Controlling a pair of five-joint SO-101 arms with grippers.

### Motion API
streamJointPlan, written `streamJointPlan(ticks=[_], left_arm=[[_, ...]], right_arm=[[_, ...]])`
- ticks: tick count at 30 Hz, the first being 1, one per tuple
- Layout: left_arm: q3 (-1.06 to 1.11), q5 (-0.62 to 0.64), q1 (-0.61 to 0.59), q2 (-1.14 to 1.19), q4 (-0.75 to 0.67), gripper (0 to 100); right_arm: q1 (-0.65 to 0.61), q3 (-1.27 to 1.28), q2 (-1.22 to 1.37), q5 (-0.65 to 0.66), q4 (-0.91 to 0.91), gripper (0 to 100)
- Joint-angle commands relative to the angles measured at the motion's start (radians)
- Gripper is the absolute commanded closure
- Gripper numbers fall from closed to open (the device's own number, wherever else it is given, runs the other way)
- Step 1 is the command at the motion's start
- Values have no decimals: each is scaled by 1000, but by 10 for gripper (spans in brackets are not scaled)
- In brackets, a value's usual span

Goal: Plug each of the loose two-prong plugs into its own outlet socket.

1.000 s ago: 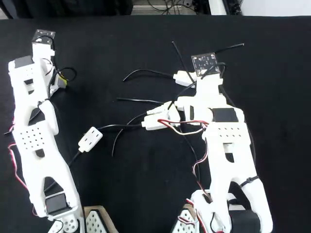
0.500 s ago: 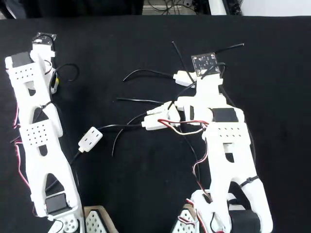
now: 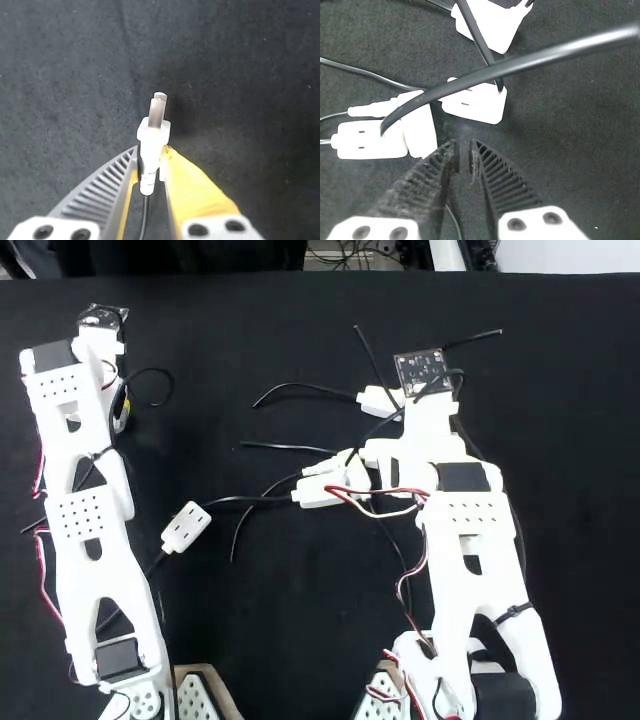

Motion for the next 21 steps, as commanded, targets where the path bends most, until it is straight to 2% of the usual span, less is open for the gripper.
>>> streamJointPlan(ticks=[1, 6, 11, 17, 21], left_arm=[[265, 11, 51, -247, 9, 973], [667, 89, 117, -623, 5, 972], [964, 86, 243, -954, 3, 971], [1336, -95, 499, -1197, -12, 971], [1618, -163, 610, -1292, -186, 971]], right_arm=[[-8, -2, -21, 6, -14, 956], [-8, -2, -21, 6, -14, 956], [-8, -2, -21, 6, -11, 956], [-6, -4, -28, 6, 5, 956], [-5, -24, -36, 6, 43, 956]])
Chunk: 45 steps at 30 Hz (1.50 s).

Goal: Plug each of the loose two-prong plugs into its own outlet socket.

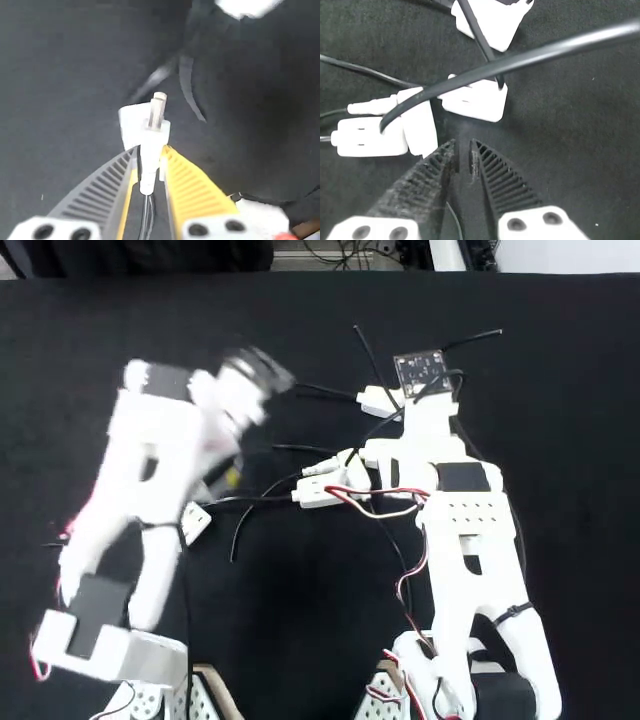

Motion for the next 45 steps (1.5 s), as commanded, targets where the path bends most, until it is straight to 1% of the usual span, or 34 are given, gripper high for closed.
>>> streamJointPlan(ticks=[1, 4, 6, 8, 11, 13, 17, 18, 22, 25, 26, 30, 32, 34, 39, 42, 45], left_arm=[[240, -58, 102, -112, -161, 971], [394, -84, 174, -160, -256, 971], [481, -86, 216, -189, -319, 970], [541, -86, 248, -212, -371, 970], [593, -60, 289, -226, -411, 970], [607, -21, 309, -224, -422, 970], [613, -15, 334, -224, -425, 965], [615, -15, 335, -222, -425, 948], [645, -5, 328, -233, -427, 825], [650, -3, 326, -235, -427, 805], [650, -2, 326, -235, -427, 802], [639, 15, 321, -235, -419, 800], [613, 44, 302, -236, -407, 800], [565, 46, 259, -255, -338, 800], [510, 31, 94, -433, -242, 800], [515, -14, 18, -618, -167, 800], [535, -21, -101, -838, -115, 800]], right_arm=[[-5, -30, -45, 8, 41, 956], [-6, -42, -99, 61, 110, 956], [-8, -54, -147, 124, 172, 956], [-6, -73, -202, 189, 247, 953], [-5, -104, -282, 301, 384, 952], [-5, -113, -328, 379, 451, 951], [-5, -113, -412, 496, 522, 951], [-5, -113, -429, 514, 535, 951], [-5, -113, -479, 582, 597, 951], [-5, -114, -492, 609, 626, 949], [-5, -114, -490, 621, 641, 938], [-6, -114, -490, 727, 703, 838], [-12, -114, -490, 767, 707, 842], [-12, -114, -490, 809, 709, 849], [-29, -114, -493, 941, 738, 847], [-129, -114, -495, 988, 775, 847], [-302, -114, -496, 996, 804, 847]])
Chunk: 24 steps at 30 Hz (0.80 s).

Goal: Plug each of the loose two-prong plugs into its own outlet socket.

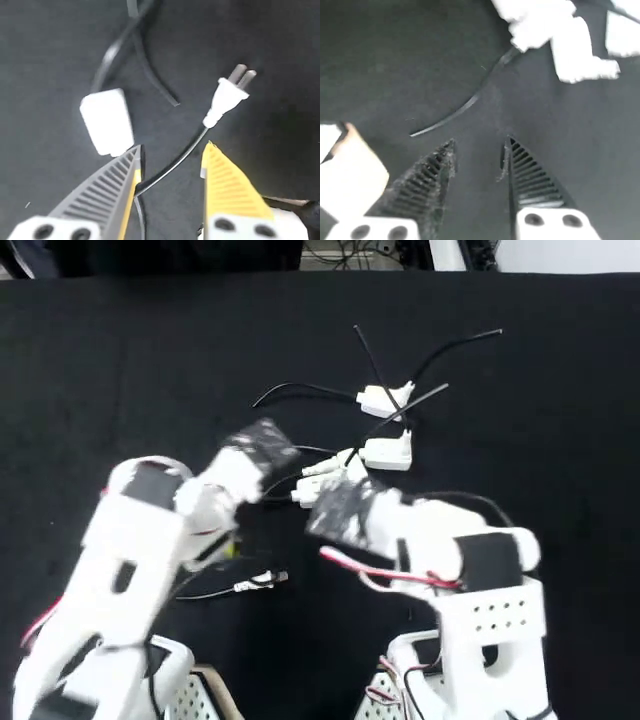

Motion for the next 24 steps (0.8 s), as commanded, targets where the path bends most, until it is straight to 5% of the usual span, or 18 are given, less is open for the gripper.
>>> streamJointPlan(ticks=[1, 11, 24], left_arm=[[-8, -12, -156, -287, 46, 800], [487, -78, -579, -841, -138, 805], [832, -14, -748, -1096, -253, 805]], right_arm=[[-212, -53, -15, 17, 34, 847], [-772, -31, 30, -153, -58, 846], [-905, -96, 602, -155, -305, 846]])
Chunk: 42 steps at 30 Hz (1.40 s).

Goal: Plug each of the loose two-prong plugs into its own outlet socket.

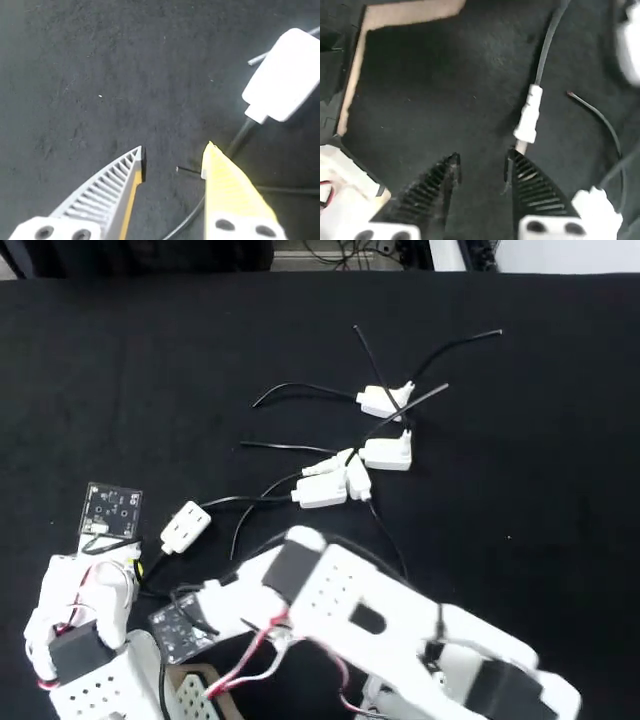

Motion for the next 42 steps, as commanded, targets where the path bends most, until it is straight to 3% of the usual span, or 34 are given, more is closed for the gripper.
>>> streamJointPlan(ticks=[1, 7, 11, 26, 37, 42], left_arm=[[56, 44, -13, -55, -63, 805], [145, 132, -30, -68, -143, 805], [163, 189, -134, -68, -187, 805], [166, 224, -214, -68, -183, 805], [168, 226, -237, -68, -183, 805], [176, 226, -240, -68, -183, 805]], right_arm=[[-35, -54, 73, -8, -57, 846], [-32, -53, 122, -12, -91, 846], [-29, -2, 127, -18, -195, 846], [23, -1, 128, -219, -261, 846], [29, 73, 128, -222, -328, 846], [117, 73, 131, -216, -362, 846]])
